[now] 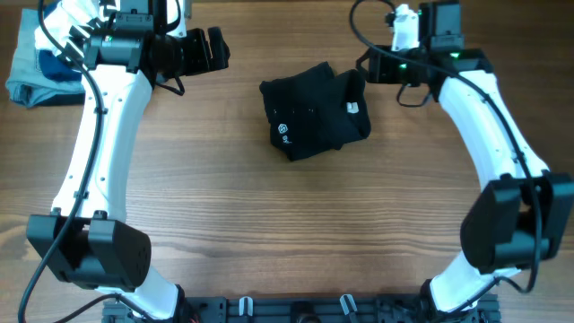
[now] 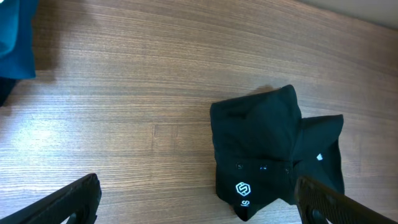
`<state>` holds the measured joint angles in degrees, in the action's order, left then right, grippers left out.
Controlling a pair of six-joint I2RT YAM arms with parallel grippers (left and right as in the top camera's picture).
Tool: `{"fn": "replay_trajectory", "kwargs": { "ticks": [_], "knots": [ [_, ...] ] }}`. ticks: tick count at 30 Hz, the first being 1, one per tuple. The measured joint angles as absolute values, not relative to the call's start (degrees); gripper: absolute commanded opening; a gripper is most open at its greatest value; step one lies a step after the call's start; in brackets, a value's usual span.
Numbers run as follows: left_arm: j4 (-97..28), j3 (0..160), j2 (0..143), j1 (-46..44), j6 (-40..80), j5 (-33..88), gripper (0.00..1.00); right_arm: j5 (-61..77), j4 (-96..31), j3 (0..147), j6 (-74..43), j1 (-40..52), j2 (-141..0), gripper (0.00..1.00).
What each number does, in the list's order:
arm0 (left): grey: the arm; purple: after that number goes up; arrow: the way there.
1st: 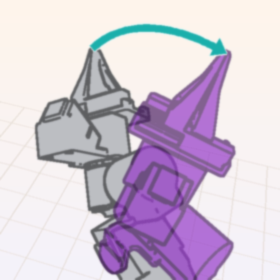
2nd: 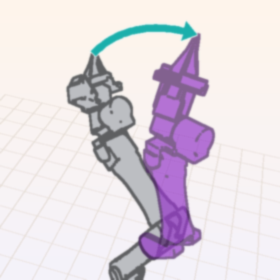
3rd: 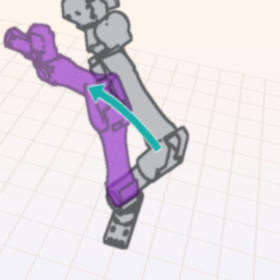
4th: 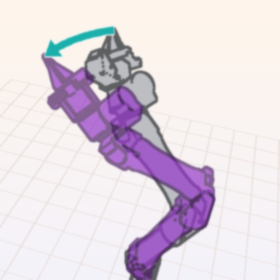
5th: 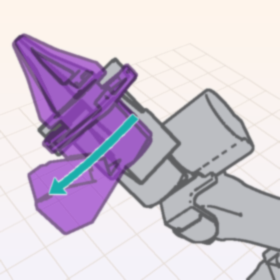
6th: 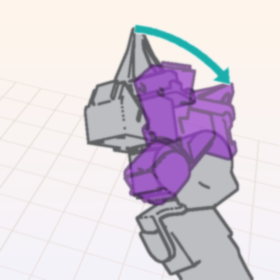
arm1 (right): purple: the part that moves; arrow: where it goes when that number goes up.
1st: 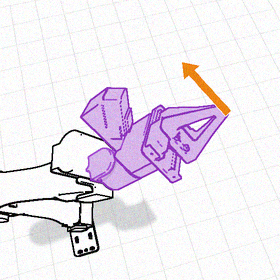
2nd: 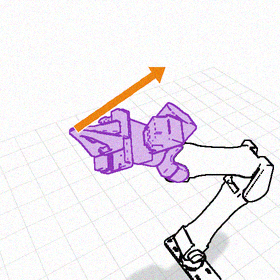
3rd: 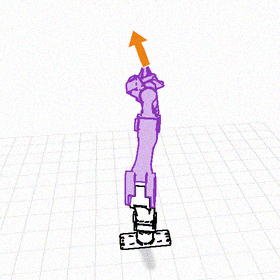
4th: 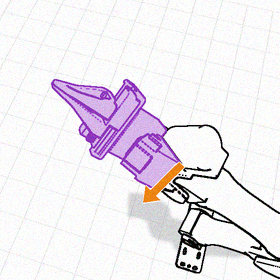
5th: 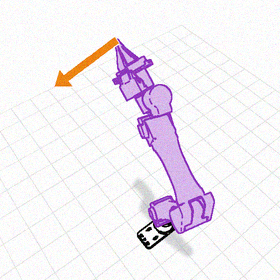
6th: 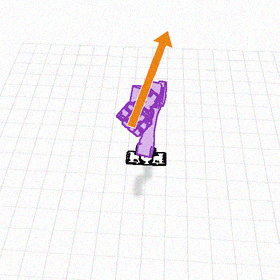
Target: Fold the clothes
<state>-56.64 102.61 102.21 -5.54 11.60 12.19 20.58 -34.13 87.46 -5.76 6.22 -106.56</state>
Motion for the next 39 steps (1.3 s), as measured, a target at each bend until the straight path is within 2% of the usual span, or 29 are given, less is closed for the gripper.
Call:
{"fn": "replay_trajectory", "kwargs": {
  "ticks": [5, 6, 8, 9, 25, 26, 27, 28, 29, 30, 32, 35, 39],
  "knots": [
    [-56.6, 102.6, 102.2, -5.5, 11.6, 12.2, 1.0, 20.6, -30.5, 87.5, -5.9, 9.3, -114.7, 0.36],
    [-56.6, 102.6, 102.2, -5.5, 11.6, 12.2, 1.0, 20.6, -29.9, 87.5, -6.1, 9.8, -116.4, 0.31],
    [-56.6, 102.6, 102.2, -5.5, 11.6, 12.2, 1.0, 20.6, -28.4, 87.5, -6.7, 10.4, -118.8, 0.11],
    [-56.6, 102.6, 102.2, -5.5, 11.6, 12.2, 1.0, 20.6, -27.4, 87.4, -6.9, 10.5, -119.4, 0.04],
    [-56.6, 102.6, 102.2, -5.5, 11.6, 12.2, 1.0, 17.1, -15.3, 90.1, -11.3, 10.5, -121.6, 0.04],
    [-56.6, 102.6, 102.2, -5.5, 11.6, 12.2, 1.0, 16.8, -14.7, 90.2, -11.3, 10.5, -122.6, 0.06],
    [-56.6, 102.6, 102.2, -5.5, 11.6, 12.2, 1.0, 16.5, -14.6, 90.2, -11.3, 10.4, -123.2, 0.19],
    [-56.7, 102.6, 102.3, -5.5, 11.6, 12.2, 1.0, 16.4, -14.5, 90.2, -11.4, 10.3, -124.0, 0.57],
    [-56.7, 102.6, 102.3, -5.5, 11.6, 12.2, 1.0, 16.3, -14.5, 90.2, -11.6, 10.2, -124.6, 0.76],
    [-56.8, 102.6, 102.5, -5.5, 11.6, 12.2, 1.0, 16.3, -14.8, 90.2, -11.7, 10.0, -125.0, 0.87],
    [-57.2, 102.6, 103.0, -5.6, 11.6, 12.2, 1.0, 16.7, -17.5, 90.5, -11.9, 9.5, -125.2, 0.95],
    [-57.6, 102.6, 103.7, -5.6, 11.6, 12.2, 1.0, 17.6, -23.5, 92.5, -11.9, 8.2, -124.6, 1.0],
    [-57.7, 102.6, 104.3, -7.0, 11.6, 12.4, 1.0, 18.0, -29.1, 94.4, -11.6, 4.9, -117.6, 1.0]
  ]
}}
